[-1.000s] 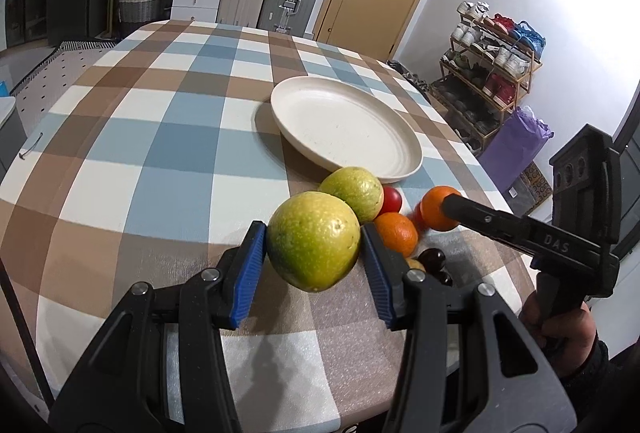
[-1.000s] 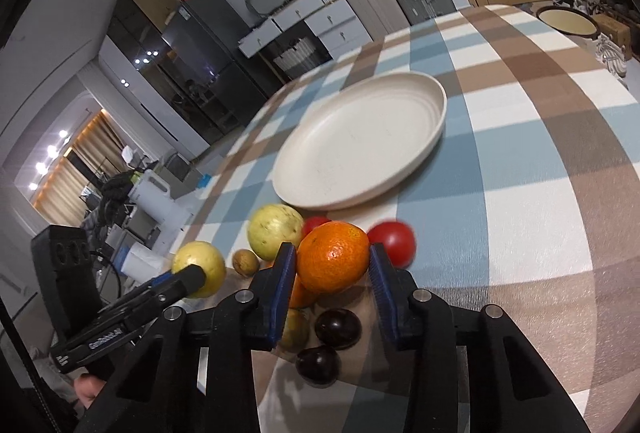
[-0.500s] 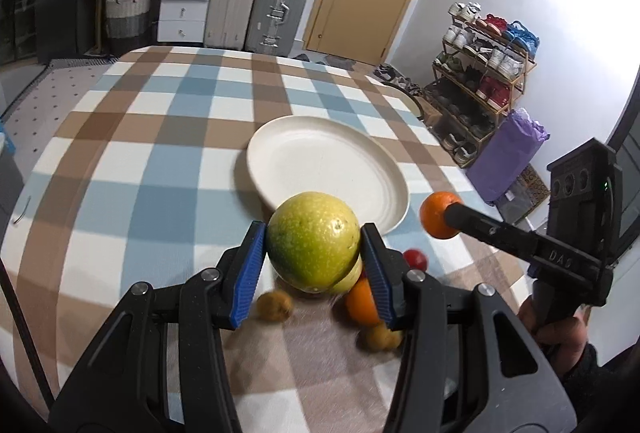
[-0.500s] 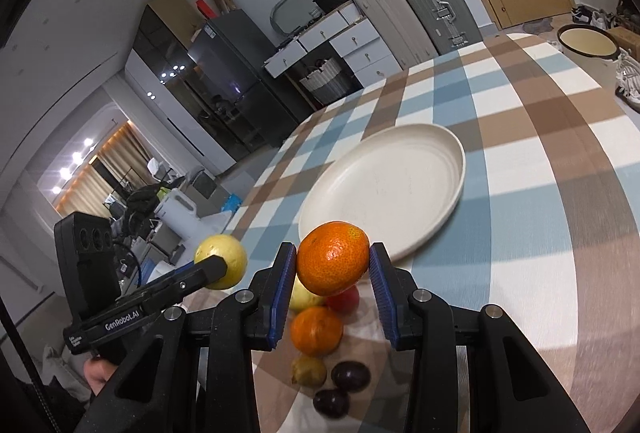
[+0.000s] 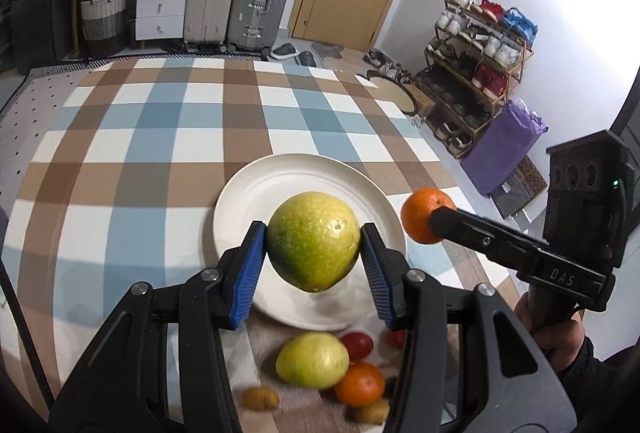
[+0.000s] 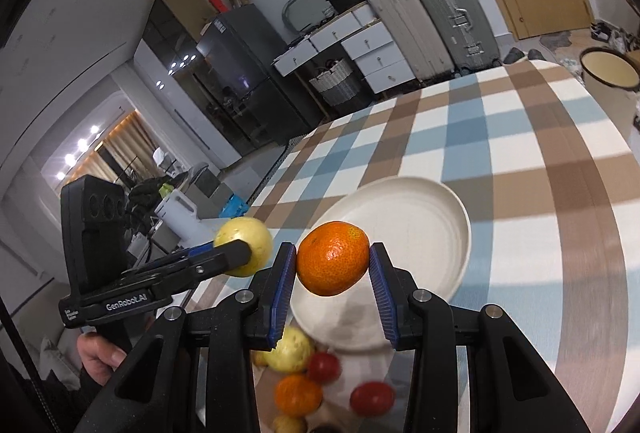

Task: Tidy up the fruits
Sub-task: 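Carry both fruits onto the plate and open both grippers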

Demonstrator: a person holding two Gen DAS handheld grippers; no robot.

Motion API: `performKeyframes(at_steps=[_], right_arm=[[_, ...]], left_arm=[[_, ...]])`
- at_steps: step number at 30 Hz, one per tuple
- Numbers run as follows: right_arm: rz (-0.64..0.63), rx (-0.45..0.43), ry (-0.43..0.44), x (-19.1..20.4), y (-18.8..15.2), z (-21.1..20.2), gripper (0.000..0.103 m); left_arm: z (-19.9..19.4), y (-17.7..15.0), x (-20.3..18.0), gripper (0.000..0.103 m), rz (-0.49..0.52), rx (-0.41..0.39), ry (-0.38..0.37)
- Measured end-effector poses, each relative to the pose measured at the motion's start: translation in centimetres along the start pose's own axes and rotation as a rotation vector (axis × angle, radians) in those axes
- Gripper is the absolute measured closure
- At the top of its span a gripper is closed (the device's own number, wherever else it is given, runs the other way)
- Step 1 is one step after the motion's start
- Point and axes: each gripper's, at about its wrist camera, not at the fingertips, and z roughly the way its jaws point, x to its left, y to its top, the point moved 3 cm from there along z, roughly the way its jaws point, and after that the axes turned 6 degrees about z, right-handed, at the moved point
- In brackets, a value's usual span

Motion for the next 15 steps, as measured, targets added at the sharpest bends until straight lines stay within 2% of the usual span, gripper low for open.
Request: performKeyframes(at_steps=[8,15], right_arm=[[-0.043,0.043,-0.018,-1.5,2.8,3.8,0.065],[-0.033,0.098,-0.043,-3.6,3.8,6.8,0.065]], left_arm=[[5.9,3.4,1.6,0.058,0.0,0.06,-0.008],[10.7,4.2,2.8,0.058,-0.023,0.129,-0.026]])
